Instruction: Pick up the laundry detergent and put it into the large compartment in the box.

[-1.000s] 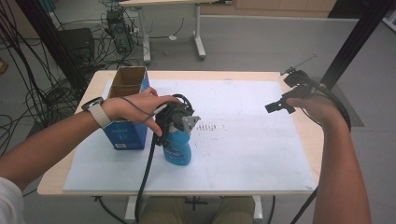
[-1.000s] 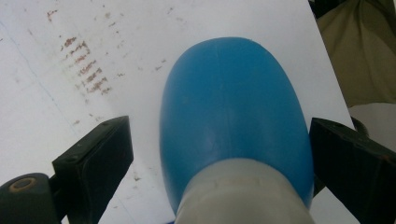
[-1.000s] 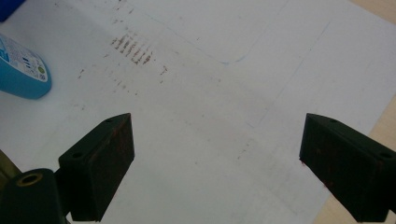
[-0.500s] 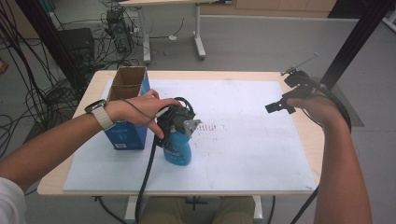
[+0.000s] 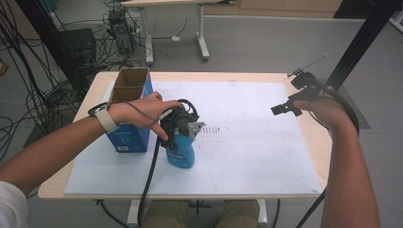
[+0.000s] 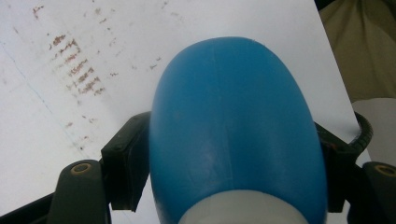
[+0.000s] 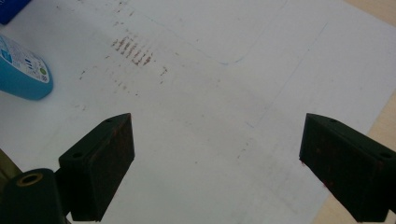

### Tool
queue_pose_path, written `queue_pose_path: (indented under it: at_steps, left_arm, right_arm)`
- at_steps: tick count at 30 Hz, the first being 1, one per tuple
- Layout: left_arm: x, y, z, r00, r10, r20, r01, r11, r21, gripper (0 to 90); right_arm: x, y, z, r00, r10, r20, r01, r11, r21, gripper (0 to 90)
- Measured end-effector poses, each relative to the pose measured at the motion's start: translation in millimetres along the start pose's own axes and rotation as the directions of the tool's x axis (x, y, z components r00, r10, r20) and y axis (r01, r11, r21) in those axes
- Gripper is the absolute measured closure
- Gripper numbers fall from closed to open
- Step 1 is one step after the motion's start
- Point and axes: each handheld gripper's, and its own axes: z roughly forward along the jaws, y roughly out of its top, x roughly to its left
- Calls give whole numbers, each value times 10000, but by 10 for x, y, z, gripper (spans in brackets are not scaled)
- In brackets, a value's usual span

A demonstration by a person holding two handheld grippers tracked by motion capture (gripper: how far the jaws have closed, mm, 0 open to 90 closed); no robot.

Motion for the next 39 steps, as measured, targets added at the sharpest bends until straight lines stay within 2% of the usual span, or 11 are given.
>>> queue_pose_path:
  at_steps: [1,2,3,18,39]
  left_arm:
    - [17,-1,-4,9999,3,103,-3,10000,3,292]
    - [42,-8,-7,9996,3,282,-2,10000,-33,342]
    - [43,2,-6,9996,28,267,-29,10000,15,355]
    - [37,11,-7,9996,-78,267,78,10000,12,364]
    - [53,13,-5,9994,-141,324,141,9999,5,368]
  right_arm:
    - [0,1,2,10000,7,-10,-7,10000,-3,104]
    - [-1,3,7,10000,-30,-14,30,10000,4,104]
    - [1,6,10,10000,-21,-23,21,10000,23,104]
    - [7,-13,-48,10000,-69,56,69,10000,3,104]
    - [-2,-12,-21,9999,-112,-7,112,9999,-9,104]
